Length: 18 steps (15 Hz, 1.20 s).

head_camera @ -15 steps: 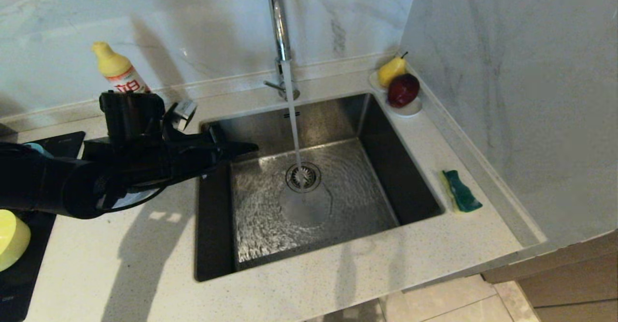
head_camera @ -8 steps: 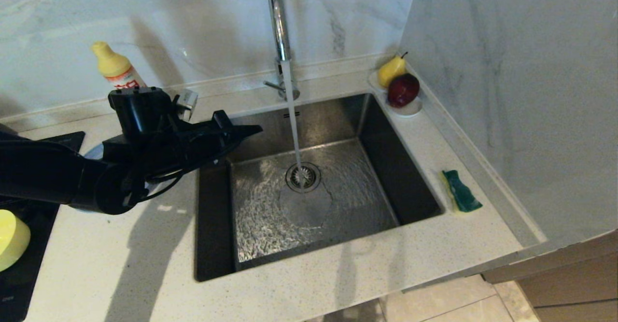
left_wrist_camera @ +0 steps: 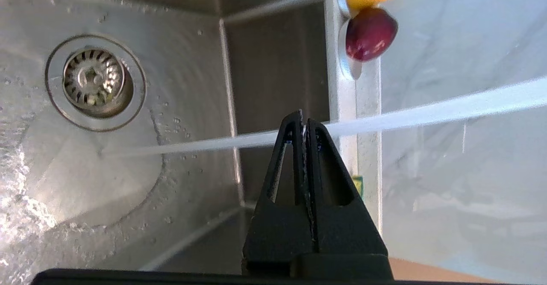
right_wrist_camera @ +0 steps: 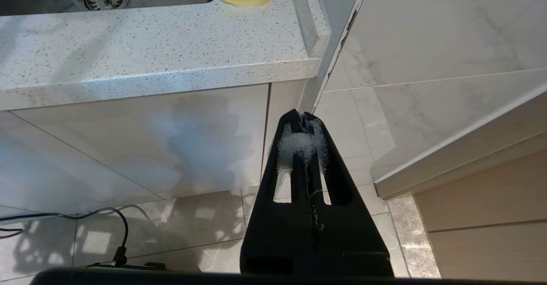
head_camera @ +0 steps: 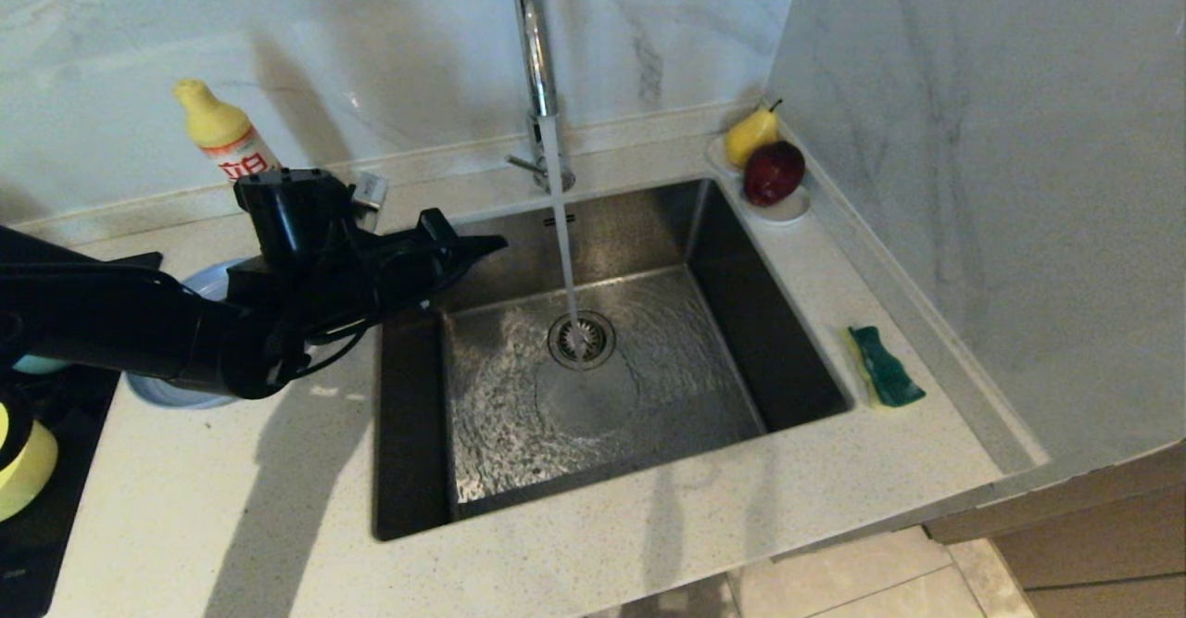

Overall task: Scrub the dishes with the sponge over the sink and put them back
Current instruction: Turn off the faucet

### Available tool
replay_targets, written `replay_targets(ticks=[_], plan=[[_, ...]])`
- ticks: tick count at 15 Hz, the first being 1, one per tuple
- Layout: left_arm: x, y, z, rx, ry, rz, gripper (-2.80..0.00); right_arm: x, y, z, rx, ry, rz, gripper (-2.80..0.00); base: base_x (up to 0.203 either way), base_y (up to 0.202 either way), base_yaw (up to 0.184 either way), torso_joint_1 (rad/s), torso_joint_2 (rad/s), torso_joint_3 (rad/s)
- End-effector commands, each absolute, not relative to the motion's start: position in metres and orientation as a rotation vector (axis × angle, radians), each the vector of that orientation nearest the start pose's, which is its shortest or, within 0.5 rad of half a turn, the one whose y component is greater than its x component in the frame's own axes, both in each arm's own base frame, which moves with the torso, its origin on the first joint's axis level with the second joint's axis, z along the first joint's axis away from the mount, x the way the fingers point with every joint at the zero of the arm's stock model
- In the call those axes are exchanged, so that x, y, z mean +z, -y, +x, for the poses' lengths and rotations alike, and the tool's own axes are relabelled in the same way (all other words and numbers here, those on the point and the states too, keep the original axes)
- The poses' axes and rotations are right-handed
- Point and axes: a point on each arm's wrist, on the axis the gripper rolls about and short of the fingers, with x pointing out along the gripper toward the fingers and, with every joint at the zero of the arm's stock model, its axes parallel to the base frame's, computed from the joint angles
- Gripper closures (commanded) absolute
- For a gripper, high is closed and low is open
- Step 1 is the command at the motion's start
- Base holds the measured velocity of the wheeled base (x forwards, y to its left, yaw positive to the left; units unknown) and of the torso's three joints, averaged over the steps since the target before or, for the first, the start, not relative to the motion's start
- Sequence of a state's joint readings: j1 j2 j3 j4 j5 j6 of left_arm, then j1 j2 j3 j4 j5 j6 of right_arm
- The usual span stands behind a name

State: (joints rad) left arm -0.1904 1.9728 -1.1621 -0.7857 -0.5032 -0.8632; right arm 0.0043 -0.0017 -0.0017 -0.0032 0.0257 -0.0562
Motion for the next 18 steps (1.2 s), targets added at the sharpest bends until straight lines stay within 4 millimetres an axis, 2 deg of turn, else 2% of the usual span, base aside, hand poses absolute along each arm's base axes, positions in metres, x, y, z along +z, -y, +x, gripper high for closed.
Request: replay_targets(ticks=[1,10,16,18], plan=[[0.204,0.085,0.384,-0.660,-0.290,-0.847,0.00,0.076,0.000,-0.023,0.030,0.009,-0.057,0.00,0.000,0.000,0.000,0.000,0.00,0.000],[0.206,0.088,0.392,-0.673,-0.272,-0.859,0.00,0.076,0.000,-0.023,0.030,0.009,-0.057,0.00,0.000,0.000,0.000,0.000,0.00,0.000],[0.218,0.094,0.403,-0.701,-0.230,-0.861,0.00,0.076,0.000,-0.023,0.030,0.007,-0.057,0.00,0.000,0.000,0.000,0.000,0.00,0.000],[0.212,0.096,0.411,-0.681,-0.231,-0.866,0.00,0.076,0.000,-0.023,0.030,0.007,-0.057,0.00,0.000,0.000,0.000,0.000,0.00,0.000]])
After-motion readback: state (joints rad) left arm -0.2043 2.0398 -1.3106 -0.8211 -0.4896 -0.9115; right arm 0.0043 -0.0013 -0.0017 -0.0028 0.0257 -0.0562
